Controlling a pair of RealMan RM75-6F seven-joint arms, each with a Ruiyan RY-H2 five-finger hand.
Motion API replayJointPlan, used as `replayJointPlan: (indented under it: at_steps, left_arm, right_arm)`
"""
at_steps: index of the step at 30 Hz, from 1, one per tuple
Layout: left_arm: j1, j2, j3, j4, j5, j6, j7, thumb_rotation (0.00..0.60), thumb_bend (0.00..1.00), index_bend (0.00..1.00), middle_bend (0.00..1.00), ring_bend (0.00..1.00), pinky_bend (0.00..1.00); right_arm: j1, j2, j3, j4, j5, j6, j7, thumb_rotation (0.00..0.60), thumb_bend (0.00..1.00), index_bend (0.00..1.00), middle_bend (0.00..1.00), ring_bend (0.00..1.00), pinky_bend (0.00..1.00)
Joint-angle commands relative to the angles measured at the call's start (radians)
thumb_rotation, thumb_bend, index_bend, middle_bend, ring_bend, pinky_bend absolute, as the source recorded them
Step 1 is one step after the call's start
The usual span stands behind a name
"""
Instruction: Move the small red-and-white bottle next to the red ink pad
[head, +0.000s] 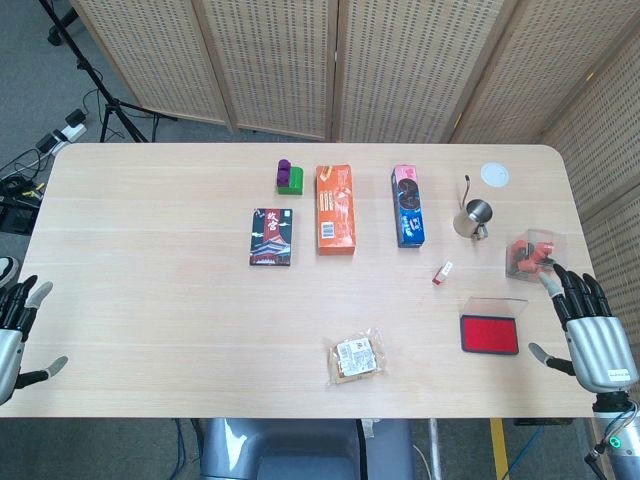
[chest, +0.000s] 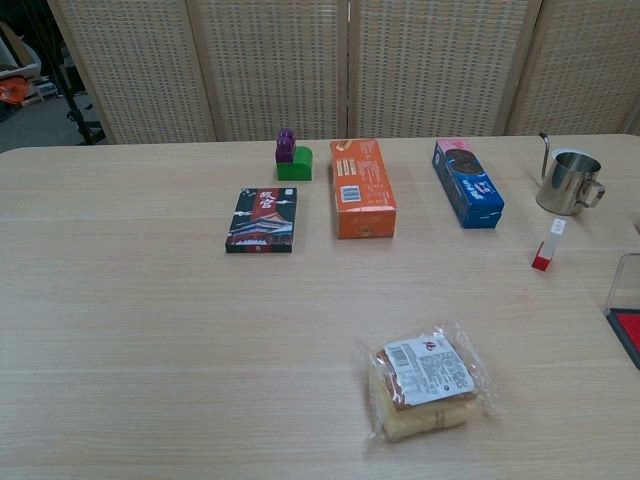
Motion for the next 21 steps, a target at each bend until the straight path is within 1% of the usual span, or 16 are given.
replayJointPlan:
  at_steps: [1, 9, 12, 13, 14, 16, 17, 18, 19, 20, 21]
  left_arm:
    - [-0.001, -0.002, 0.0, 0.001, 0.001, -0.001, 0.003, 0.6, 0.0, 0.0, 0.0, 0.0, 0.0]
    - [0.002, -0.001, -0.004, 0.0, 0.0, 0.005, -0.005, 0.6, 0.0, 0.0, 0.0, 0.0, 0.0]
    - [0.003, 0.0, -0.005, 0.001, 0.0, 0.008, -0.008, 0.6, 0.0, 0.0, 0.0, 0.0, 0.0]
    - [0.002, 0.0, -0.007, 0.001, -0.003, 0.007, -0.008, 0.6, 0.0, 0.0, 0.0, 0.0, 0.0]
    - [0.002, 0.0, -0.009, 0.001, -0.006, 0.005, -0.008, 0.6, 0.0, 0.0, 0.0, 0.0, 0.0]
    - [-0.002, -0.001, -0.013, 0.002, -0.016, -0.003, -0.008, 0.6, 0.0, 0.0, 0.0, 0.0, 0.0]
    - [-0.005, 0.0, -0.014, 0.001, -0.023, -0.011, -0.01, 0.6, 0.0, 0.0, 0.0, 0.0, 0.0]
    - [-0.007, 0.001, -0.015, 0.0, -0.026, -0.017, -0.011, 0.6, 0.0, 0.0, 0.0, 0.0, 0.0]
    - [-0.01, 0.003, -0.017, -0.001, -0.032, -0.024, -0.013, 0.6, 0.0, 0.0, 0.0, 0.0, 0.0]
    - [-0.012, 0.003, -0.02, -0.001, -0.038, -0.028, -0.013, 0.6, 0.0, 0.0, 0.0, 0.0, 0.0]
    - [-0.014, 0.003, -0.023, -0.001, -0.044, -0.031, -0.013, 0.6, 0.0, 0.0, 0.0, 0.0, 0.0]
  right_arm:
    - [0.0, 0.002, 0.005, 0.005, 0.003, -0.003, 0.013, 0.6, 0.0, 0.0, 0.0, 0.0, 0.0]
    - [0.005, -0.001, 0.008, 0.011, -0.004, -0.011, 0.033, 0.6, 0.0, 0.0, 0.0, 0.0, 0.0]
    - [0.014, 0.002, 0.017, 0.007, -0.009, -0.012, 0.076, 0.6, 0.0, 0.0, 0.0, 0.0, 0.0]
    - [0.022, 0.003, 0.022, 0.011, -0.016, -0.013, 0.096, 0.6, 0.01, 0.0, 0.0, 0.0, 0.0]
    - [0.029, 0.003, 0.026, 0.016, -0.023, -0.016, 0.105, 0.6, 0.05, 0.0, 0.0, 0.0, 0.0]
    - [0.055, 0.004, 0.035, 0.029, -0.037, -0.037, 0.109, 0.6, 0.25, 0.0, 0.02, 0.0, 0.05]
    - [0.077, 0.006, 0.04, 0.032, -0.046, -0.061, 0.113, 0.6, 0.39, 0.01, 0.08, 0.03, 0.11]
    - [0.094, 0.009, 0.045, 0.034, -0.051, -0.078, 0.119, 0.6, 0.47, 0.02, 0.17, 0.1, 0.18]
    - [0.121, 0.013, 0.058, 0.038, -0.054, -0.105, 0.127, 0.6, 0.5, 0.02, 0.25, 0.16, 0.24]
    - [0.142, 0.016, 0.067, 0.042, -0.054, -0.126, 0.128, 0.6, 0.51, 0.03, 0.37, 0.3, 0.33]
    - [0.163, 0.018, 0.078, 0.048, -0.057, -0.143, 0.126, 0.6, 0.51, 0.03, 0.5, 0.43, 0.45]
